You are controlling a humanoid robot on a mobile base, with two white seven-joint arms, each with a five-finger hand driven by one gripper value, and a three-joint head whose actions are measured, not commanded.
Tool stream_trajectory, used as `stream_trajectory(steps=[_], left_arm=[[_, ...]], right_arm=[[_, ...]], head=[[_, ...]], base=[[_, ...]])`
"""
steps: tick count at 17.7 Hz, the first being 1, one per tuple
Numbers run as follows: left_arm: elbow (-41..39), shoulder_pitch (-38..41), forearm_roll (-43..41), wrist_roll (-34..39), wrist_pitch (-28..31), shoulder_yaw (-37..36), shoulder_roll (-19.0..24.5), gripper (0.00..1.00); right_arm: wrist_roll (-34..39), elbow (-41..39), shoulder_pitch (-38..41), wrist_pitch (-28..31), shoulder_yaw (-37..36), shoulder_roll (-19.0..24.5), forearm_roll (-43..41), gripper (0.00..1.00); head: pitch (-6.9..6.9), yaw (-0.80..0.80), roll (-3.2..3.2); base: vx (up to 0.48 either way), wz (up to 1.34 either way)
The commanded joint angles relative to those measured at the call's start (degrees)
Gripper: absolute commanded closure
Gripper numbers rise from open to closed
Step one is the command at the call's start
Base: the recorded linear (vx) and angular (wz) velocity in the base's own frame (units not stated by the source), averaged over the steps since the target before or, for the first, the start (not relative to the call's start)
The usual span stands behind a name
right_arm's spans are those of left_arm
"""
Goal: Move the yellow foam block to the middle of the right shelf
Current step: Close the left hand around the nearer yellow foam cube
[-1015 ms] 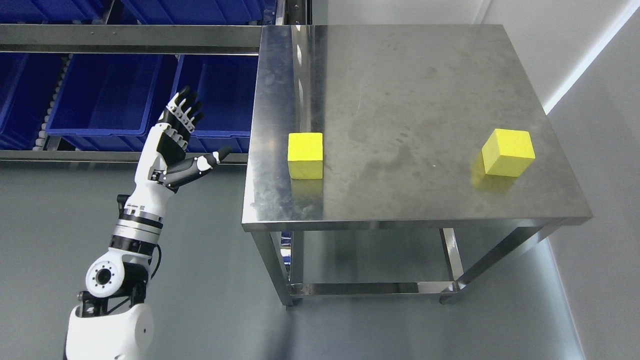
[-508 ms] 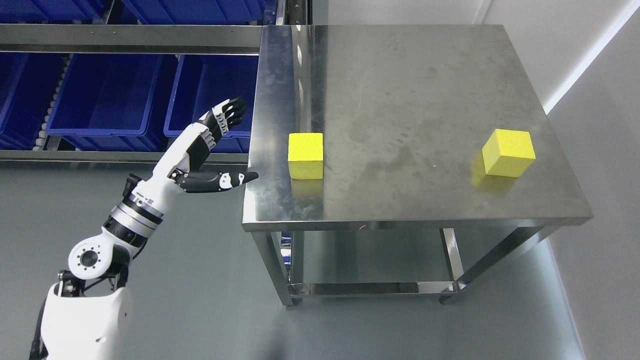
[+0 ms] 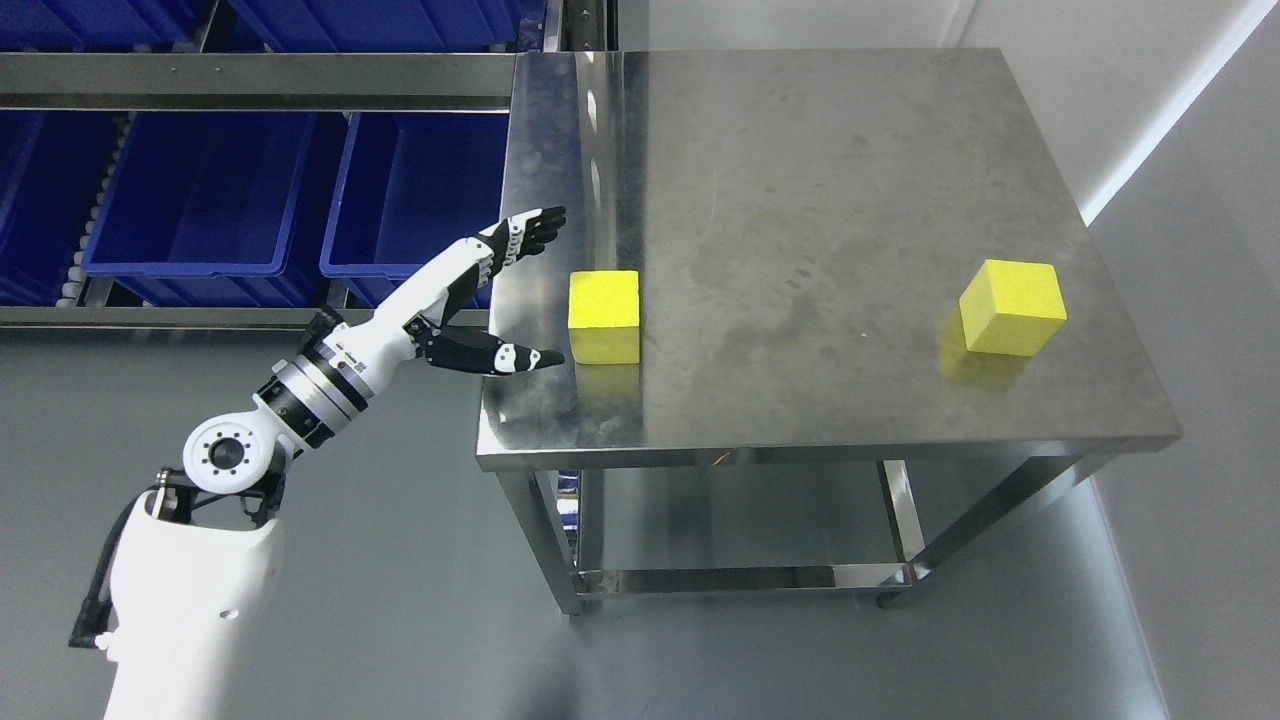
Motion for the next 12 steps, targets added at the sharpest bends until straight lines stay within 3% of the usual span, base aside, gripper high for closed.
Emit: stream_trajectory(steps=[1, 7, 12], left_arm=[[11.4, -2.7, -5.0, -0.3, 0.2, -8.4, -1.3, 0.04], [16.4, -5.9, -5.3, -0.4, 0.2, -9.2, -3.6, 0.04], [16.8, -6.1, -5.0, -3.1, -0.3, -7.9, -4.7, 0.2]], right_arm=[[0.0, -1.0, -0.1, 0.0, 0.0, -1.0, 0.0, 0.0], [0.0, -1.0, -0.1, 0.0, 0.0, -1.0, 0.0, 0.0], [0.0, -1.0, -0.2, 0.0, 0.0, -1.0, 0.0, 0.0]], head=[[0.0, 0.0, 0.0], [0.0, 0.0, 0.0], [0.0, 0.0, 0.0]], base=[[0.029, -0.05], [0.033, -0.05], [0.04, -0.05]])
